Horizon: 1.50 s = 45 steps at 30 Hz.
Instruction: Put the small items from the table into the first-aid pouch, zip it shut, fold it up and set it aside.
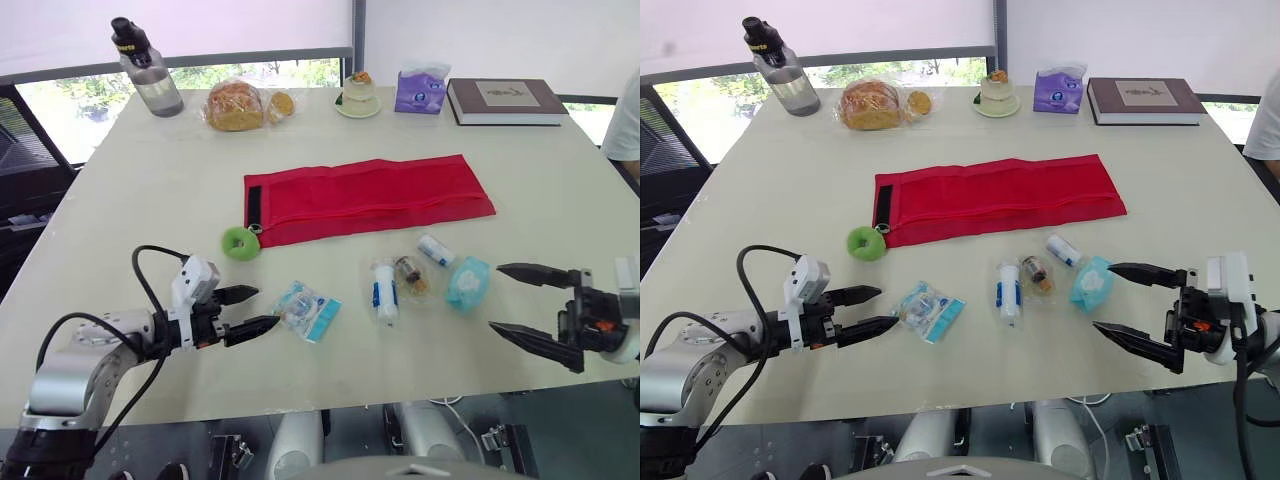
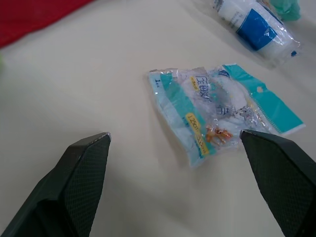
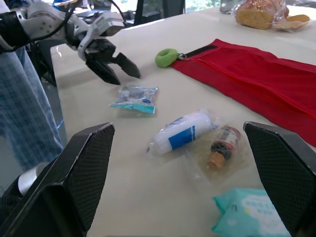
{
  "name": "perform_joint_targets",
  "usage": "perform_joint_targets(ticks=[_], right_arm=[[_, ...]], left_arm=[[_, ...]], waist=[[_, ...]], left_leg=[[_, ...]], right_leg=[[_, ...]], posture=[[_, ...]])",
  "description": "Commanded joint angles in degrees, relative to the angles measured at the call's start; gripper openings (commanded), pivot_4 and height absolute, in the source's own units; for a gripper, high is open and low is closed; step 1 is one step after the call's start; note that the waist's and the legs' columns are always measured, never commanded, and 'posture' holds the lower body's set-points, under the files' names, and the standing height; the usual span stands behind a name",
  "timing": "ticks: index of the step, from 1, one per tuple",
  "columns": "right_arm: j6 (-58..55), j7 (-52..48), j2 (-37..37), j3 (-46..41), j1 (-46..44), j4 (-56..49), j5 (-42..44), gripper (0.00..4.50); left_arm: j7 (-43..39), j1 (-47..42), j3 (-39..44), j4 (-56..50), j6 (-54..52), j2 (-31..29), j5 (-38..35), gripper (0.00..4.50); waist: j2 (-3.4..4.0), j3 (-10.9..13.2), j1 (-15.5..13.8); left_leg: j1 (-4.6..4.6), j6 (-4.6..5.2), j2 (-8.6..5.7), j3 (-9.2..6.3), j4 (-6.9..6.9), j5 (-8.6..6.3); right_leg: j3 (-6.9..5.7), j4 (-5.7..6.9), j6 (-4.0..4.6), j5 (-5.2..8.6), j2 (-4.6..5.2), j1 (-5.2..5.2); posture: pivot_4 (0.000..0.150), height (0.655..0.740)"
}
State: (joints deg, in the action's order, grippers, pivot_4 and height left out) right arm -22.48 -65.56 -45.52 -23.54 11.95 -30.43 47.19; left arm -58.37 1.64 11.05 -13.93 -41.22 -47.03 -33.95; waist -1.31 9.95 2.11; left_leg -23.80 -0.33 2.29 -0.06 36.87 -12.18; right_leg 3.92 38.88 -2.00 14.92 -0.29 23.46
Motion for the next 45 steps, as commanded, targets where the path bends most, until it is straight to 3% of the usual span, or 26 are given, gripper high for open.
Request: perform_joint_targets(ticks=[1,13,16,23,25,32,36,45], right_arm=[[0.61,1.08,0.51,0.44,-0.78,-2.87,0.69,4.46],[4.21,0.98,2.41,1.33,0.6,-2.83,-2.14,4.46],[5.02,0.96,2.73,1.26,1.23,-2.8,-2.61,4.5],[5.72,1.09,3.1,1.79,0.98,-2.39,-2.73,4.5],[5.88,0.99,3.07,2.02,0.67,-1.95,-2.85,4.5],[3.77,2.92,3.52,3.94,-2.35,-1.83,-0.86,4.5],[-1.59,10.05,3.92,6.92,-7.75,-2.62,0.47,4.5],[-17.56,29.49,9.15,18.5,-29.61,-0.58,0.69,4.5]], left_arm=[[-0.32,-2.99,-1.8,-0.03,-4.93,-0.4,-2.7,4.5],[-1.58,-8.82,-11.21,0.72,-11.35,0.76,-3.08,4.5],[-1.6,-8.61,-11.25,0.75,-11.58,0.5,-3.26,3.73],[-2.06,-8.42,-10.79,1.36,-10.88,-0.24,-2.71,0.49],[-2.11,-8.3,-10.5,1.65,-10.6,-0.36,-2.55,0.05],[-1.73,-7.7,-6.91,1.9,-7.12,1.21,-3.75,0.05],[-0.19,-11.35,-4.31,0.68,-5.14,3.04,-5.08,0.05],[3.89,-26.48,-9.53,-1.23,2.77,6.16,1.71,0.05]], waist=[[0.0,0.0,0.0],[0.03,-0.05,-0.42],[0.03,-0.05,-0.41],[0.02,-0.04,-0.21],[0.02,-0.04,-0.19],[0.02,-0.04,0.03],[-0.02,-0.01,-0.15],[-0.05,0.01,-0.19]], left_leg=[[0.0,0.0,-0.01,-0.01,0.0,0.0],[0.02,0.0,-0.08,-0.02,0.05,0.0],[0.02,0.0,-0.08,-0.02,0.05,0.0],[0.01,0.0,-0.07,-0.03,0.04,0.0],[0.02,0.0,-0.07,-0.04,0.04,0.0],[0.01,0.0,-0.06,-0.04,0.04,0.0],[-0.01,0.0,-0.05,-0.07,0.08,0.0],[-0.15,0.0,-0.13,-0.09,0.21,0.0]], right_leg=[[-0.01,0.0,-0.15,-0.08,0.0,0.0],[-0.01,0.01,-0.15,-0.08,0.02,-0.03],[0.0,0.0,-0.15,-0.09,0.03,-0.03],[-0.01,0.01,-0.15,-0.09,0.01,-0.03],[-0.03,0.02,-0.09,-0.05,0.01,-0.03],[-0.02,0.01,-0.05,-0.03,0.0,-0.02],[-0.03,0.05,0.02,0.0,-0.01,-0.02],[-0.01,0.04,-0.22,-0.16,-0.07,-0.02]], posture=[[0.15,0.74],[0.15,0.74],[0.15,0.74],[0.15,0.74],[0.15,0.74],[0.15,0.74],[0.15,0.74],[0.15,0.74]])
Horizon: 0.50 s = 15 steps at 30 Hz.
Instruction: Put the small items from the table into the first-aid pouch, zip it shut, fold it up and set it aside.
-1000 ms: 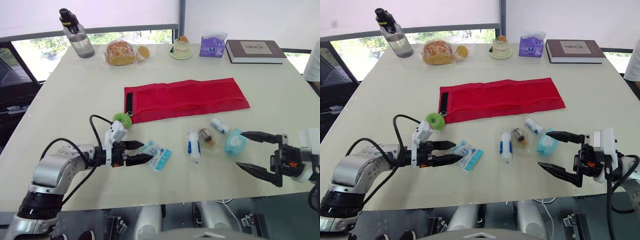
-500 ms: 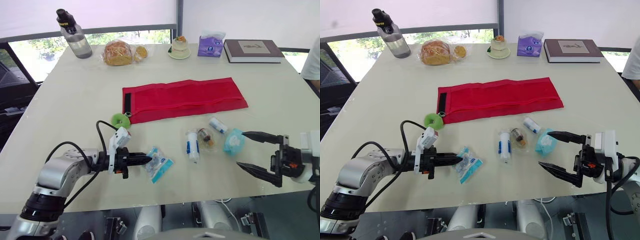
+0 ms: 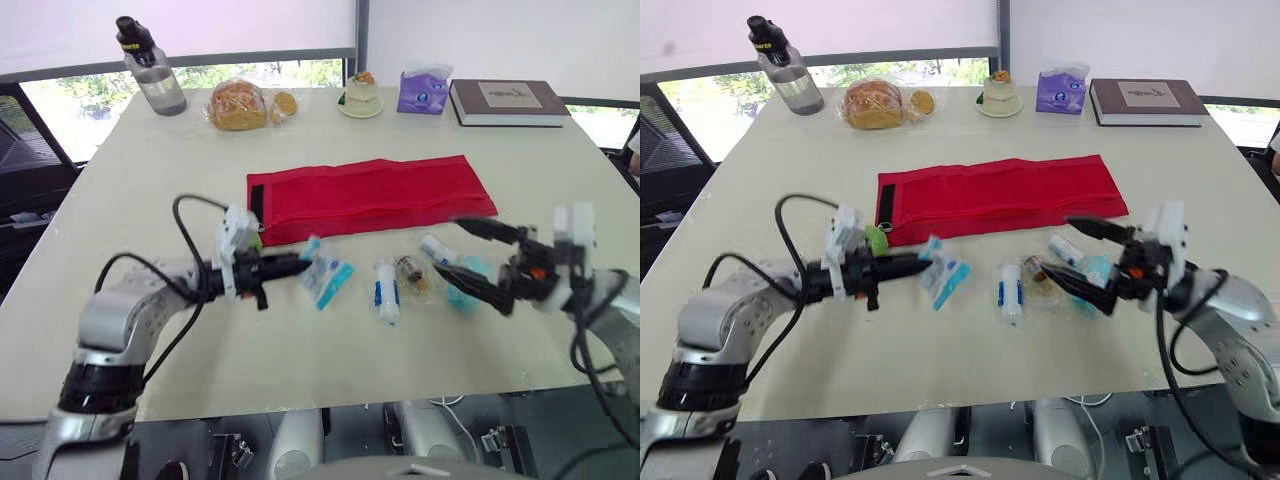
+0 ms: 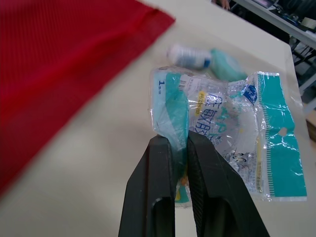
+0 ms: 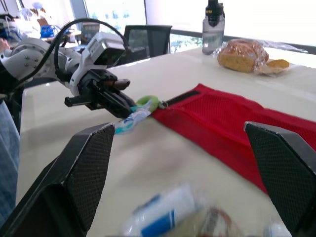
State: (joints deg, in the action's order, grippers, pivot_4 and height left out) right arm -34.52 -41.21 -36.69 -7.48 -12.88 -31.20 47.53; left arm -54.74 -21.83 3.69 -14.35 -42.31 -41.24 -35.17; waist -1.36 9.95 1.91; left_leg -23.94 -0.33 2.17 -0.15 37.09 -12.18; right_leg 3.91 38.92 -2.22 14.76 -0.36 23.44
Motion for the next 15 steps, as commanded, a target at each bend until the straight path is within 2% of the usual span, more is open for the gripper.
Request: perform_joint_targets(ticks=[1,4,8,15], right_arm=[[-8.65,6.3,-0.25,4.35,-7.39,0.65,-0.16,4.5],[-20.39,12.21,0.44,7.33,-15.47,3.68,2.27,4.5],[-30.26,18.39,5.93,6.96,-24.29,6.77,7.91,4.5],[-40.84,26.45,13.01,5.26,-28.92,9.92,11.98,4.5]], left_arm=[[0.1,-4.71,-3.5,-0.31,5.35,0.51,4.55,0.05],[-0.19,-9.26,-6.86,1.14,8.86,1.58,8.26,0.05],[0.67,-12.04,-9.49,0.82,12.11,2.58,12.17,0.05],[1.34,-13.87,-10.84,1.07,15.03,4.9,15.05,0.05]], waist=[[0.0,0.0,0.03],[0.0,0.02,0.11],[0.01,0.02,0.41],[0.01,0.02,0.18]], left_leg=[[-0.04,0.0,-0.01,-0.01,-0.02,0.0],[-0.14,0.01,-0.01,-0.02,-0.05,-0.01],[-0.2,0.01,0.01,-0.07,-0.01,-0.01],[-0.42,0.02,0.01,-0.25,0.01,-0.01]], right_leg=[[0.0,-0.02,0.02,-0.01,0.0,0.01],[0.0,-0.03,0.17,-0.1,-0.02,0.13],[-0.02,0.0,0.17,-0.11,-0.07,0.15],[-0.19,-0.04,0.21,-0.13,-0.07,0.22]], posture=[[0.15,0.74],[0.15,0.74],[0.15,0.74],[0.15,0.74]])
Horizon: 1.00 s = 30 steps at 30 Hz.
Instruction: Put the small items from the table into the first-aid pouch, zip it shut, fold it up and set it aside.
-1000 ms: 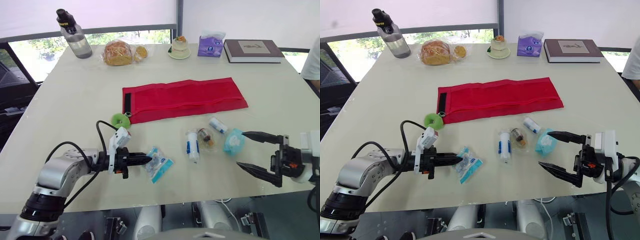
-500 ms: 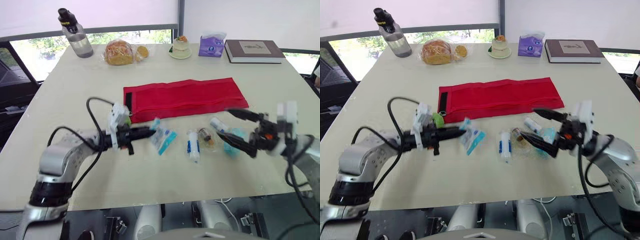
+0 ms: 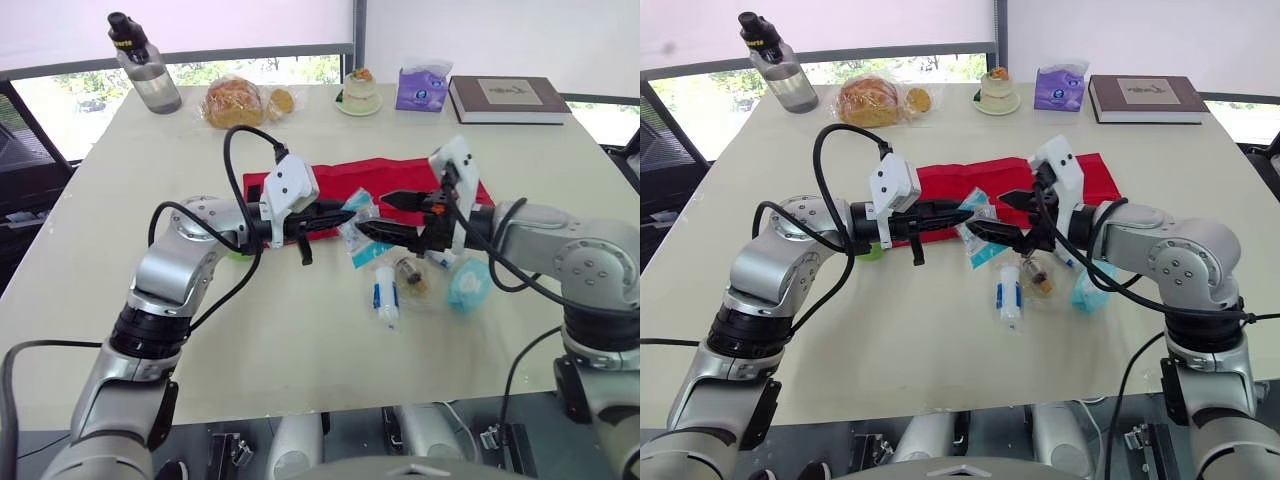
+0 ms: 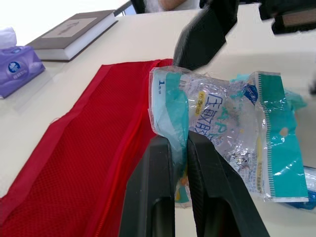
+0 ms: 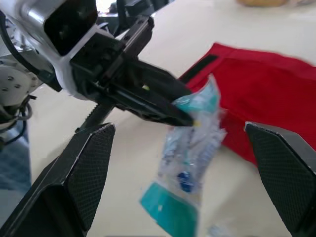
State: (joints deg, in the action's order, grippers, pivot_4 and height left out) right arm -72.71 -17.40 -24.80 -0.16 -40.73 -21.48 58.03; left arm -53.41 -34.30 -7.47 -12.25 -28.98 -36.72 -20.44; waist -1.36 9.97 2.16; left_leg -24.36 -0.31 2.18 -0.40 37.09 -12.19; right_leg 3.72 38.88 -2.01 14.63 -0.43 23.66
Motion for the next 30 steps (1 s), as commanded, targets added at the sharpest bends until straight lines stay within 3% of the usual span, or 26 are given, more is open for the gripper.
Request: perform_joint_targets(ticks=[1,2,3,5,7,8,10,12,17,18,20,26,27,30], right_arm=[[-3.13,3.03,1.32,-2.42,-1.24,0.46,1.4,3.98],[-3.49,3.26,1.33,-2.8,-1.38,0.78,1.29,3.96],[-3.88,3.44,1.27,-3.1,-1.47,1.04,1.19,3.63],[-4.73,3.78,1.23,-3.58,-1.54,1.47,1.14,2.65],[-5.15,3.79,1.43,-3.83,-1.58,1.62,1.14,1.39],[-5.27,3.9,1.74,-4.1,-1.61,1.74,1.26,1.27],[-5.32,3.99,2.08,-4.54,-1.61,1.86,1.54,0.41],[-5.49,3.94,2.23,-5.13,-1.45,1.9,1.82,0.09],[-6.0,4.79,3.47,-6.51,-1.2,2.03,2.75,0.09],[-6.09,4.9,3.63,-6.59,-1.18,1.94,2.82,0.09],[-6.31,5.12,3.87,-6.76,-1.08,1.75,2.94,0.09],[-6.74,6.21,4.0,-8.42,0.3,1.22,3.07,0.09],[-6.55,6.43,3.81,-8.65,0.86,1.01,2.85,0.09],[-5.86,7.27,3.65,-9.22,3.05,-0.18,2.6,0.09]], left_arm=[[0.12,-1.4,0.5,-1.06,1.51,0.62,0.28,0.0],[0.16,-1.36,0.64,-1.03,1.4,0.71,0.27,0.0],[0.22,-1.29,0.75,-1.06,1.35,0.71,0.31,0.0],[0.67,-1.04,1.33,-1.21,0.96,0.99,-0.02,0.0],[1.07,-0.87,1.77,-1.22,0.63,1.3,-0.29,0.0],[1.04,-0.66,1.74,-1.23,0.73,1.22,-0.16,0.0],[0.77,0.06,1.46,-1.24,1.28,0.77,0.32,0.0],[0.63,0.62,1.42,-0.85,1.7,0.55,0.58,0.0],[0.12,0.86,3.0,0.35,-1.38,1.03,-2.51,0.0],[0.33,0.75,2.96,0.54,-1.88,0.96,-2.55,0.97],[0.98,0.55,3.18,1.01,-2.16,1.33,-2.45,1.57],[2.87,-0.15,6.12,5.83,-0.6,1.44,-1.6,4.1],[2.59,-0.02,6.13,7.35,0.8,0.32,-0.35,4.43],[2.61,0.15,6.26,12.62,4.87,-2.31,3.04,4.48]], waist=[[0.0,0.0,-0.08],[0.0,0.0,-0.07],[0.0,0.0,-0.06],[0.0,0.0,0.01],[0.0,0.0,0.06],[0.0,0.0,0.11],[0.0,0.0,0.22],[0.0,0.0,0.28],[0.0,0.0,0.22],[0.0,0.0,0.21],[0.0,0.0,0.21],[0.0,0.0,0.2],[0.0,0.0,0.2],[0.01,0.0,0.29]], left_leg=[[-0.26,0.01,-0.01,-0.04,0.1,0.0],[-0.33,0.01,-0.01,-0.04,0.13,0.0],[-0.35,0.01,-0.02,-0.03,0.15,0.0],[-0.35,0.02,-0.03,-0.03,0.15,0.0],[-0.33,0.02,-0.02,-0.06,0.15,0.0],[-0.33,0.02,-0.02,-0.06,0.15,0.0],[-0.32,0.02,0.0,-0.1,0.14,0.0],[-0.31,0.02,0.0,-0.07,0.14,0.0],[-0.33,0.02,0.01,-0.07,0.14,0.0],[-0.33,0.02,0.0,-0.07,0.14,0.0],[-0.33,0.02,0.0,-0.07,0.14,0.0],[-0.33,0.02,0.0,-0.08,0.14,0.0],[-0.33,0.02,0.0,-0.08,0.14,0.0],[-0.32,0.02,0.0,-0.08,0.12,0.0]], right_leg=[[-0.04,0.01,-0.01,-0.01,0.01,0.21],[-0.04,0.02,-0.01,-0.02,0.02,0.27],[-0.03,0.01,-0.04,-0.04,0.04,0.28],[-0.03,0.01,-0.05,-0.04,0.05,0.28],[-0.05,0.03,-0.05,-0.04,0.01,0.28],[-0.06,0.04,-0.05,-0.04,0.01,0.27],[-0.08,0.05,-0.05,-0.04,-0.02,0.27],[-0.06,0.05,-0.05,-0.04,-0.02,0.28],[-0.07,0.04,-0.05,-0.04,-0.02,0.28],[-0.06,0.04,-0.05,-0.04,-0.01,0.28],[-0.07,0.04,-0.05,-0.04,-0.01,0.28],[-0.08,0.04,-0.05,-0.04,-0.01,0.27],[-0.08,0.04,-0.05,-0.04,-0.01,0.27],[-0.07,0.04,-0.05,-0.04,-0.02,0.28]], posture=[[0.15,0.74],[0.15,0.74],[0.15,0.74],[0.15,0.74],[0.15,0.74],[0.15,0.74],[0.15,0.74],[0.15,0.74],[0.15,0.74],[0.15,0.74],[0.15,0.74],[0.15,0.74],[0.15,0.74],[0.15,0.74]])
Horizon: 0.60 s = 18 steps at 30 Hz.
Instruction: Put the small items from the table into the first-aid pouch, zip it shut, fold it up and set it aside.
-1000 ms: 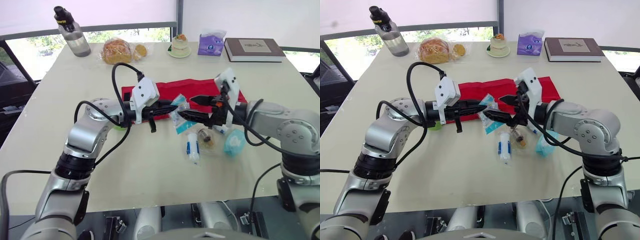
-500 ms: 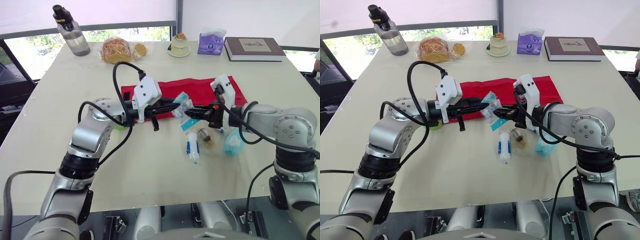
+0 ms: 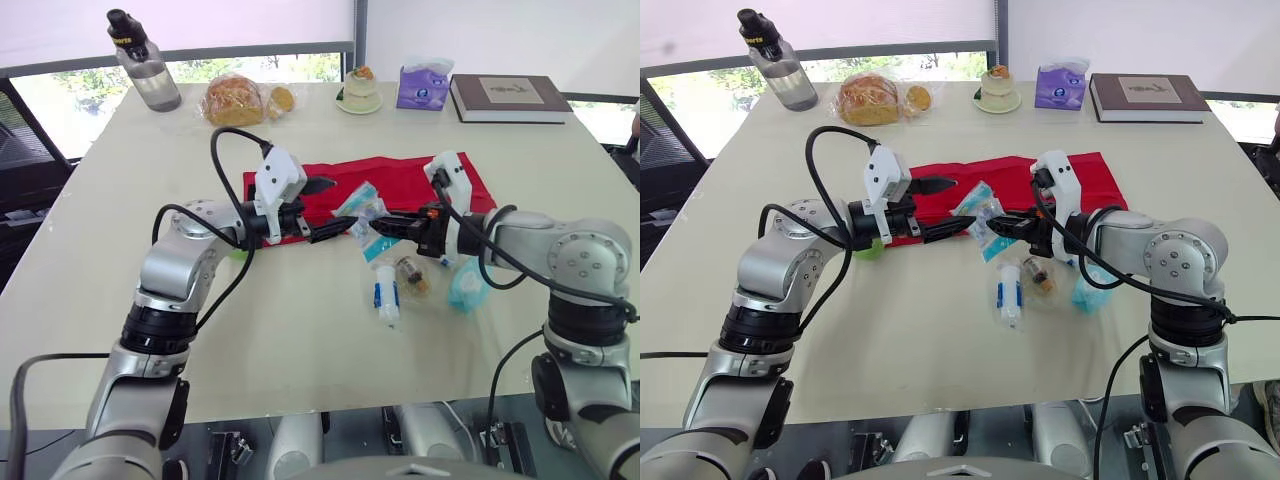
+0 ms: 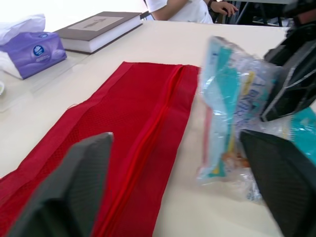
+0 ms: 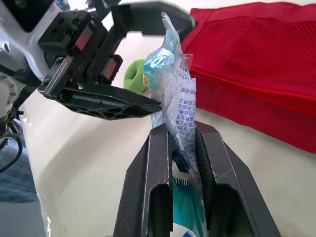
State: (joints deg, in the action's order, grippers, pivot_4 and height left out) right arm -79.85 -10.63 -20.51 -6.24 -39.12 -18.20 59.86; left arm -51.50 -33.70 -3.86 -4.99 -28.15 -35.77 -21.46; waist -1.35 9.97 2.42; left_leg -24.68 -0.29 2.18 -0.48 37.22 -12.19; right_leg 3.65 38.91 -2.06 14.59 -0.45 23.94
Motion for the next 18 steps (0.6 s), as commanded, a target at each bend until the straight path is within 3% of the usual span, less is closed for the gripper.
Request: perform_joint_targets(ticks=[1,11,18], right_arm=[[1.39,0.83,-0.65,-3.37,2.58,-4.24,0.67,0.09],[2.41,7.12,1.96,-6.9,11.41,-9.7,1.2,0.09],[3.26,9.82,3.76,-7.05,12.34,-9.61,0.84,0.09]], left_arm=[[0.85,-0.45,2.37,7.63,6.06,-4.27,5.71,4.48],[1.38,-3.28,0.88,25.7,16.68,-7.57,15.41,4.48],[1.88,-7.84,-3.53,36.69,22.83,-4.49,21.83,4.48]], waist=[[0.01,0.0,0.03],[0.0,0.0,-0.23],[0.0,0.0,-0.18]], left_leg=[[0.02,0.0,0.0,0.02,-0.03,0.0],[-0.04,0.01,-0.02,-0.01,0.0,0.0],[-0.03,0.0,-0.01,-0.02,-0.01,0.0]], right_leg=[[0.02,0.01,0.0,0.0,-0.01,0.01],[-0.05,-0.02,-0.01,0.0,0.08,0.0],[-0.06,0.01,0.0,0.0,0.03,0.01]], posture=[[0.15,0.74],[0.15,0.74],[0.15,0.74]])
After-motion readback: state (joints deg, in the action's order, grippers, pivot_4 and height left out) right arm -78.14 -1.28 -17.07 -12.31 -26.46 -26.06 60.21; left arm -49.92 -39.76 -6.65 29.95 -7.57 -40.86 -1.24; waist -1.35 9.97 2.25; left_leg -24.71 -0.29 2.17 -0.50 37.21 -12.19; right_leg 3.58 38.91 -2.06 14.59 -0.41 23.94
